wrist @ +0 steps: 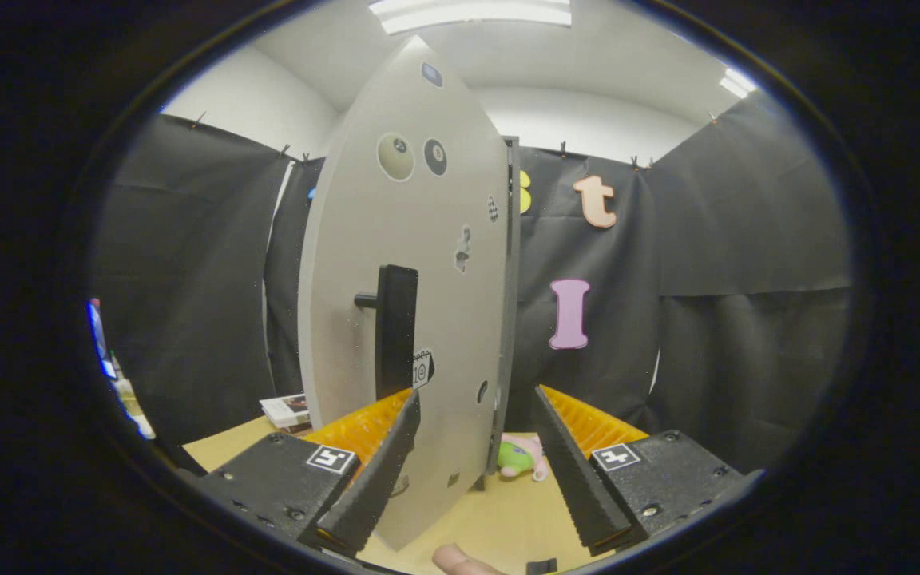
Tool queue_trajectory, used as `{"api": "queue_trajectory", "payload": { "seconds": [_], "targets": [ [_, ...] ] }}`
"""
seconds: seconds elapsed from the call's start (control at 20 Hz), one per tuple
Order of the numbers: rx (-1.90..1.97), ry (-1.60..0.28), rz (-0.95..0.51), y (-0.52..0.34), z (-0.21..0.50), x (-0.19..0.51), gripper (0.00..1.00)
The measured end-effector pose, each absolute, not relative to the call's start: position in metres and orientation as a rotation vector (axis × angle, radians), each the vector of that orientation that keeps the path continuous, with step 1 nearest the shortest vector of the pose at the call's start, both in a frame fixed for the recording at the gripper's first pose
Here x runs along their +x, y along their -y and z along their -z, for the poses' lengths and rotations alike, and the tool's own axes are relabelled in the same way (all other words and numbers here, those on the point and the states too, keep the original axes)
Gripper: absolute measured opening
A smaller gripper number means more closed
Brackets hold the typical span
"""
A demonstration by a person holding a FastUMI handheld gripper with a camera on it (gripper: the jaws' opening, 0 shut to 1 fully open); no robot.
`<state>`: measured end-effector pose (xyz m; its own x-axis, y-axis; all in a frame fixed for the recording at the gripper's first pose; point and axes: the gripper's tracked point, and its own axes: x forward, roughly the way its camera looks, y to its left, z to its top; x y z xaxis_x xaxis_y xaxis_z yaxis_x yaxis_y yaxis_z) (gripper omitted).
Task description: Open the shoe cabinet door, grab the shoes and put them into the shoe cabinet, then close the shoe cabinet door.
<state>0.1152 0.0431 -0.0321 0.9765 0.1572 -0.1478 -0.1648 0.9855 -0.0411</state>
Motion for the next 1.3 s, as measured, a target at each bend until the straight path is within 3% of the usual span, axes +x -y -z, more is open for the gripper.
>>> {"api": "queue_trajectory", "payload": {
  "seconds": [0.6,0.75,1.3],
  "targets": [
    [-0.121,-0.104,-0.145,-0.156,0.043,0.156,0.94],
    [-0.114,-0.149,-0.175,-0.189,0.064,0.162,0.99],
    [-0.072,-0.141,-0.184,-0.193,0.072,0.117,0.99]
  ]
}}
